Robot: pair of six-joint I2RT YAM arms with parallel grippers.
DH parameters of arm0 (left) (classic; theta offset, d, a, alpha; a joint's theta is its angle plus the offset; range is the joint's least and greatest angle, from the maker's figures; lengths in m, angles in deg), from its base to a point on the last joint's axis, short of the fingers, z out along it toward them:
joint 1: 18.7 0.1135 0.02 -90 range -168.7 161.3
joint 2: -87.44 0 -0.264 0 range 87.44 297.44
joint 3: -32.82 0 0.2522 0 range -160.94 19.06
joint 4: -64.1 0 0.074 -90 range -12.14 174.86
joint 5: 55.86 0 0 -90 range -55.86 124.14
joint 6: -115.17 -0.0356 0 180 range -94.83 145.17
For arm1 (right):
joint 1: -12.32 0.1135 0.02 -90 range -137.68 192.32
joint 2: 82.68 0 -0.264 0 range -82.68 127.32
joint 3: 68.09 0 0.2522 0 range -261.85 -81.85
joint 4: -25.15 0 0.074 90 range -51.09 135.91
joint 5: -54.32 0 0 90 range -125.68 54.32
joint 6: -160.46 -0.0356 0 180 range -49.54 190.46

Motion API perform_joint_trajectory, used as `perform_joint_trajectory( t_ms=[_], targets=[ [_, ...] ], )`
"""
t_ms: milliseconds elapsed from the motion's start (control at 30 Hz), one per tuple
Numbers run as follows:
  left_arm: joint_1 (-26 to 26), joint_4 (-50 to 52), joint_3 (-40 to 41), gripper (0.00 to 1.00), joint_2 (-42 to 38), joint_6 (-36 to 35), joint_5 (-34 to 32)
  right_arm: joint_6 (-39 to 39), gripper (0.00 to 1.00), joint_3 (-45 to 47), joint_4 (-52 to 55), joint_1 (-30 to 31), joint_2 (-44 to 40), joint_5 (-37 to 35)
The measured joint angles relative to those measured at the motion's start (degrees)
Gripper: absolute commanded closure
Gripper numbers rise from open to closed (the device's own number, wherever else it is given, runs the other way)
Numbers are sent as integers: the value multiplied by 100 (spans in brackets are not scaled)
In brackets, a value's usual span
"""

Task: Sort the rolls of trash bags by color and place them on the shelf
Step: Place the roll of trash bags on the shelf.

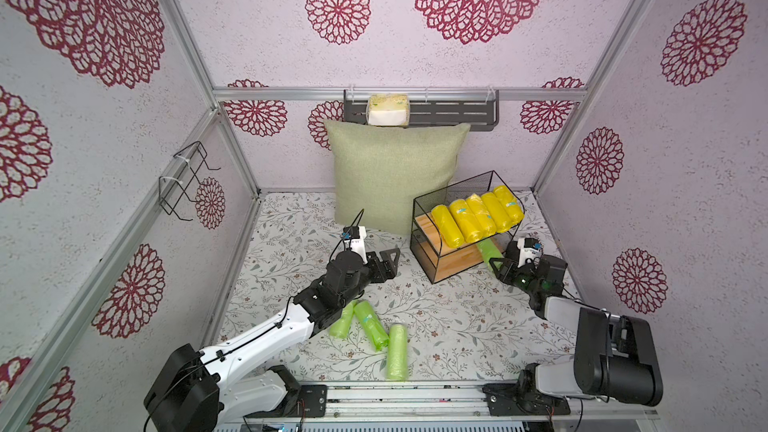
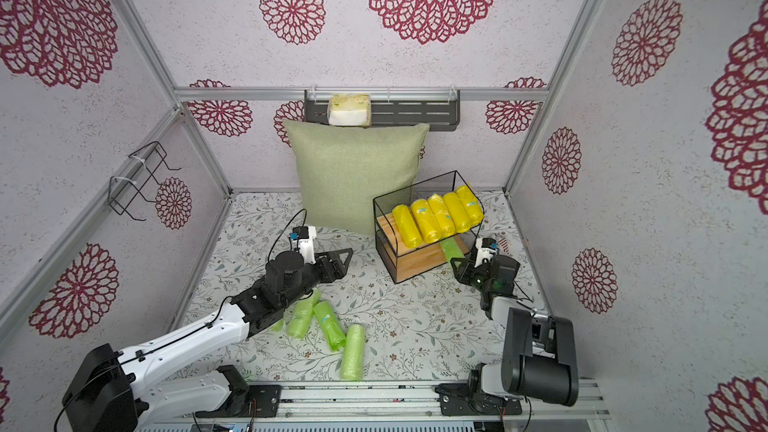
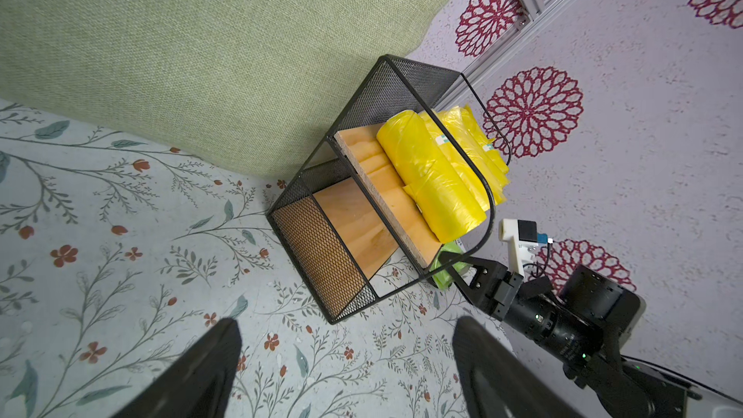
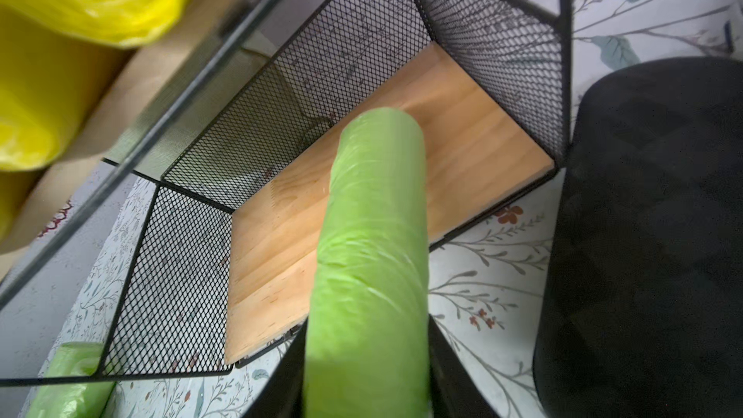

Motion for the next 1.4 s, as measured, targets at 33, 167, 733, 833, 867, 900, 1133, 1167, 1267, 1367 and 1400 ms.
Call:
perform_joint_trajectory(
  t_ms=[33,167,733,833,867,900,1133,1167,1267,1367,1400],
  targets=[
    [0,-9,0,12,17,9,9,-13,61,-81,-87,-20,131,42],
    [0,-33,0,12,66,50,57,-59,61,-391,-369,-81,579,168],
    [2,-28,-37,12,101,96,157,-553,55,-1049,-931,-179,1888,483],
    [2,-33,-72,12,101,98,155,-619,51,-1130,-929,-181,1915,476],
    [2,-33,-74,12,101,98,157,-645,51,-1154,-933,-184,1934,474],
    [4,-33,-74,12,101,98,157,-660,50,-1176,-935,-190,1956,472],
    [4,-26,-74,12,122,101,175,-863,45,-1244,-949,-216,2096,437],
    [4,-28,-74,12,122,101,175,-898,44,-1244,-955,-219,2096,437],
    [4,-28,-74,12,122,118,175,-949,42,-1244,-973,-232,2079,426],
    [4,-28,-74,12,120,138,175,-957,40,-1228,-942,-269,1985,358],
    [4,-28,-74,12,120,142,175,-960,40,-1207,-935,-289,1921,339]
  ],
)
